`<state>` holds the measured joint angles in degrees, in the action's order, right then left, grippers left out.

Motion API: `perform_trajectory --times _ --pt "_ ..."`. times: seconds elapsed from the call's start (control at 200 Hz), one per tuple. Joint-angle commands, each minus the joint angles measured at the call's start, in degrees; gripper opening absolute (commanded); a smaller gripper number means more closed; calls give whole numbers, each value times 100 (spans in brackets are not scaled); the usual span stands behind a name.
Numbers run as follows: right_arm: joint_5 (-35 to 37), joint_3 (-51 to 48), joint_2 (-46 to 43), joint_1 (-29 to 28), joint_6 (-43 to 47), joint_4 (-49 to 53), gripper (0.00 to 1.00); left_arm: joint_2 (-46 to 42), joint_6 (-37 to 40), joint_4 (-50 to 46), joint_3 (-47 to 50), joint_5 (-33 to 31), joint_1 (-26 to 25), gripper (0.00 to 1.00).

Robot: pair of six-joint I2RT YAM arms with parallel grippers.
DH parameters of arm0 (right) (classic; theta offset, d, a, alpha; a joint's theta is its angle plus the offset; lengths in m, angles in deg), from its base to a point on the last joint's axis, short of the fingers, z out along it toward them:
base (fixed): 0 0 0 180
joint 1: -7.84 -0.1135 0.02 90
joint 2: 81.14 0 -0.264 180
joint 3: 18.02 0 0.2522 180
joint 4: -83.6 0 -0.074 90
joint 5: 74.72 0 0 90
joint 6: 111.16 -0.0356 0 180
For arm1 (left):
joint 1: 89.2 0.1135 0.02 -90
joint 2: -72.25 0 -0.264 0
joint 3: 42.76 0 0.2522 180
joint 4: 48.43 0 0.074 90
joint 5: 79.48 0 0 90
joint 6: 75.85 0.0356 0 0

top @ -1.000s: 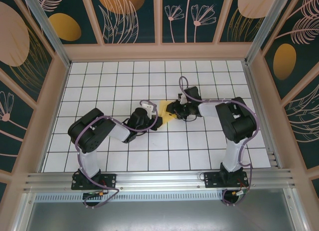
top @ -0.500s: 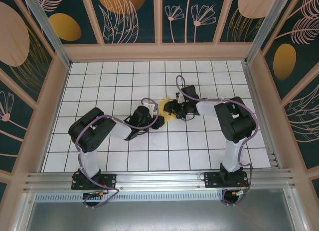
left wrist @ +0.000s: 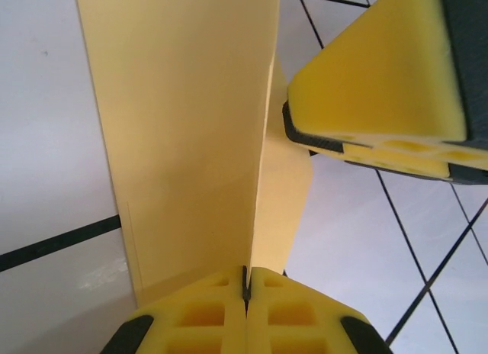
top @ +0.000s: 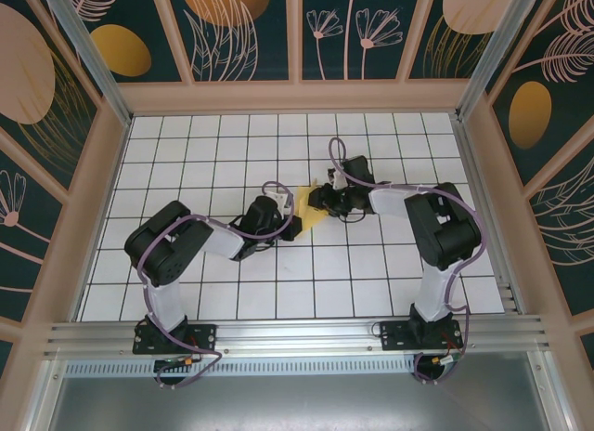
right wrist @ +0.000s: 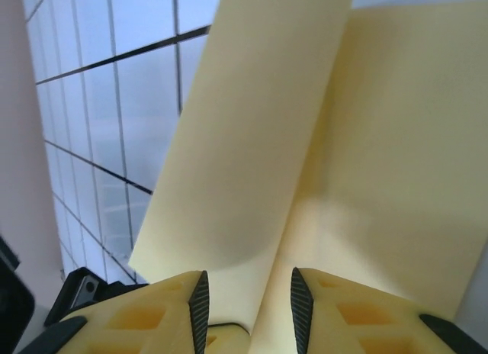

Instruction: Fold a paper plane with a square sheet of paper (pick it up from the middle)

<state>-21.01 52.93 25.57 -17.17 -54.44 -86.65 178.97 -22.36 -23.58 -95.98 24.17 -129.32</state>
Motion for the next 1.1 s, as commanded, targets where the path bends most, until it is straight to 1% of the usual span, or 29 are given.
perform_trajectory --times 0.0,0.215,0.45,0.836,1.096 --pt "-399 -154 -217 57 552 -188 35 -267 -19 -104 -97 266 63 5" --pt "-587 -226 -99 57 669 -417 35 -231 -125 -270 -221 639 149 5" --pt "-737 -320 -27 58 853 -559 39 -40 -207 -345 -373 944 242 6" --pt "-463 -402 112 100 913 -485 43 253 13 -665 -689 1100 290 8" --pt "-38 -351 242 97 808 -283 43 275 -36 -682 -694 1094 347 11"
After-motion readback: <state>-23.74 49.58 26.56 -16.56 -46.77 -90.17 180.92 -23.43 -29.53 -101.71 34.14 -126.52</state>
